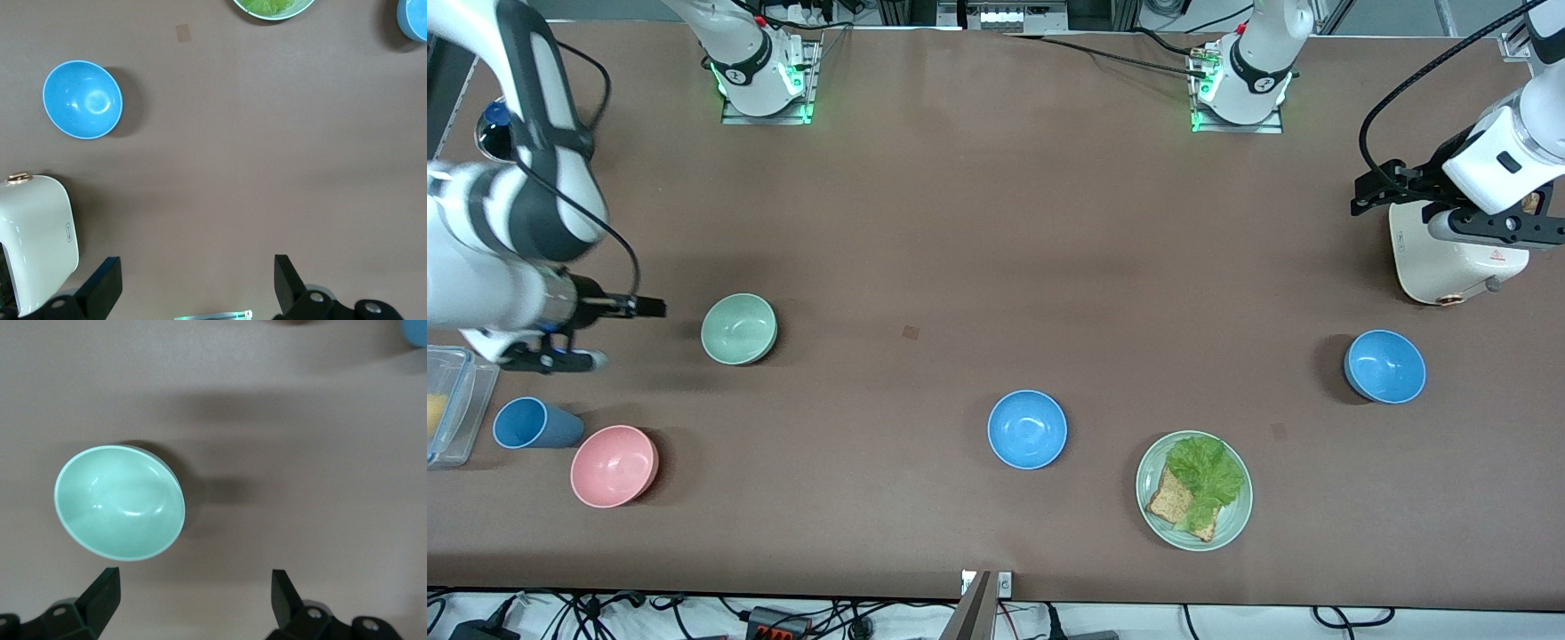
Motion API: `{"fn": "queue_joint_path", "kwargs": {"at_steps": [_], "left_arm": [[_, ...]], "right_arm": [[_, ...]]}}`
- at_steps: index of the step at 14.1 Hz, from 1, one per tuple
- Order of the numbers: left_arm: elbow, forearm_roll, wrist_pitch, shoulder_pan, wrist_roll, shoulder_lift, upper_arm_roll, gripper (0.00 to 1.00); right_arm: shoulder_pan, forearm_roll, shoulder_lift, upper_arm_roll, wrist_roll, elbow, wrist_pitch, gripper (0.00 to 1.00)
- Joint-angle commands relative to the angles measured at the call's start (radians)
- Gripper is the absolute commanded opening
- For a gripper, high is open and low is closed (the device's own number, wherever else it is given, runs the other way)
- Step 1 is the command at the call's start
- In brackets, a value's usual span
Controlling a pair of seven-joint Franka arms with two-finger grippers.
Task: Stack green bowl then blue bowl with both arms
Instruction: 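Lower the right gripper onto the rim of the pale green bowl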
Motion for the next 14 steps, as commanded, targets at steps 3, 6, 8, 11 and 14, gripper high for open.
{"fn": "queue_joint_path", "kwargs": {"at_steps": [3, 6, 8, 11, 14], "left_arm": [[0.034, -0.017, -0.033, 0.005, -0.008, 0.017, 0.000, 1.00], [0.034, -0.019, -0.033, 0.006, -0.005, 0.020, 0.000, 1.00], [0.034, -0.020, -0.033, 0.017, -0.004, 0.021, 0.000, 1.00], [0.034, -0.020, -0.035, 0.020, -0.002, 0.021, 0.002, 1.00], [0.034, -0.023, -0.034, 0.020, 0.000, 0.023, 0.000, 1.00]], "right_arm": [[0.033, -0.020, 0.059, 0.007, 0.013, -0.041, 0.088, 1.00], [0.030, -0.020, 0.090, 0.005, 0.008, -0.069, 0.106, 1.00], [0.022, -0.018, 0.116, 0.003, 0.008, -0.069, 0.120, 1.00], [0.025, -0.015, 0.144, 0.003, 0.017, -0.065, 0.140, 0.87], [0.025, -0.010, 0.159, 0.003, 0.017, -0.057, 0.171, 0.52]]}}
